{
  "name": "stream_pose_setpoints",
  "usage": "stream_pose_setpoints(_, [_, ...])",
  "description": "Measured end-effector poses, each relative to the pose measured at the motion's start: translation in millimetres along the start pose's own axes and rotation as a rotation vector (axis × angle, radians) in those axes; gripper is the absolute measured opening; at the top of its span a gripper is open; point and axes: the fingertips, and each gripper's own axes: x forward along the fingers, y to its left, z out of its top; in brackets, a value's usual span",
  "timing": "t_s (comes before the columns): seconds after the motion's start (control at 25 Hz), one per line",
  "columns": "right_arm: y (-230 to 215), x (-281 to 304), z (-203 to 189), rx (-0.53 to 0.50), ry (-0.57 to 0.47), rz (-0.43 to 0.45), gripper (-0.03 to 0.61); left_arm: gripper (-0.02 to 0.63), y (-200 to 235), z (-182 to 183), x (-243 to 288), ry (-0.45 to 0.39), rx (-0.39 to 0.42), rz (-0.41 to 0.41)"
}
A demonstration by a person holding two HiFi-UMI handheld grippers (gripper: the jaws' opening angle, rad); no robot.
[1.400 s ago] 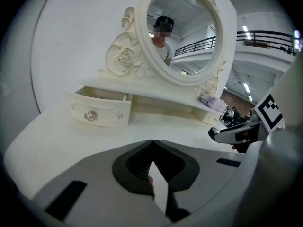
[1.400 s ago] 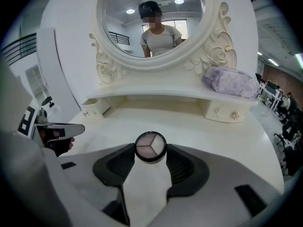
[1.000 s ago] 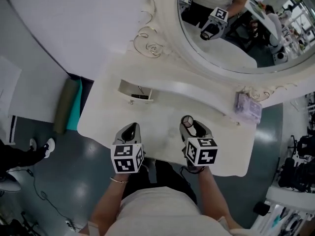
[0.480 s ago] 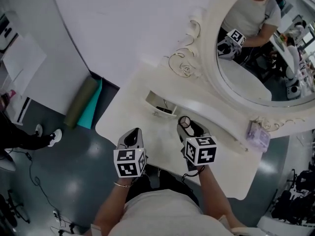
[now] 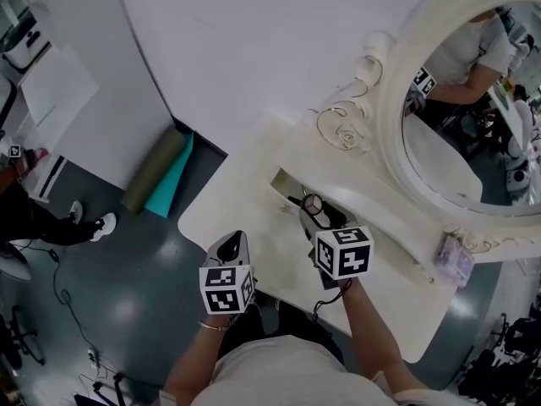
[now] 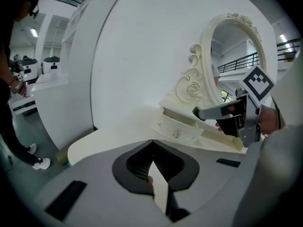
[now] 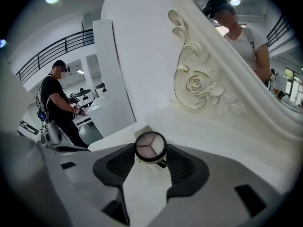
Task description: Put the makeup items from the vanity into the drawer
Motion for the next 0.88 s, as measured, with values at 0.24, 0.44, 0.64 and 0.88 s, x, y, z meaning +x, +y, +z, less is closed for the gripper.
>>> stream_pose_setpoints(0.24, [10,27,4,-0.013,0.039,0.051,0.221,0.006,6,-2,8,0.015,-0.008,0.01])
stream_pose_setpoints(0.44, [14,46,3,-0.012,0.084,0.07,0.221,0.008,17,-9,11,0.031,-0.036,0.033])
stream_pose_setpoints(0.64, [12,56,-1,0.054,0.132,0.093,0.221,0.006,27,-14,16,0.044,-0.067,0.051])
stream_pose_setpoints(0.88, [11,62,2,0.088,0.144,0.1,0.221,0.008,30,-9,24,0.044,-0.071,0.05])
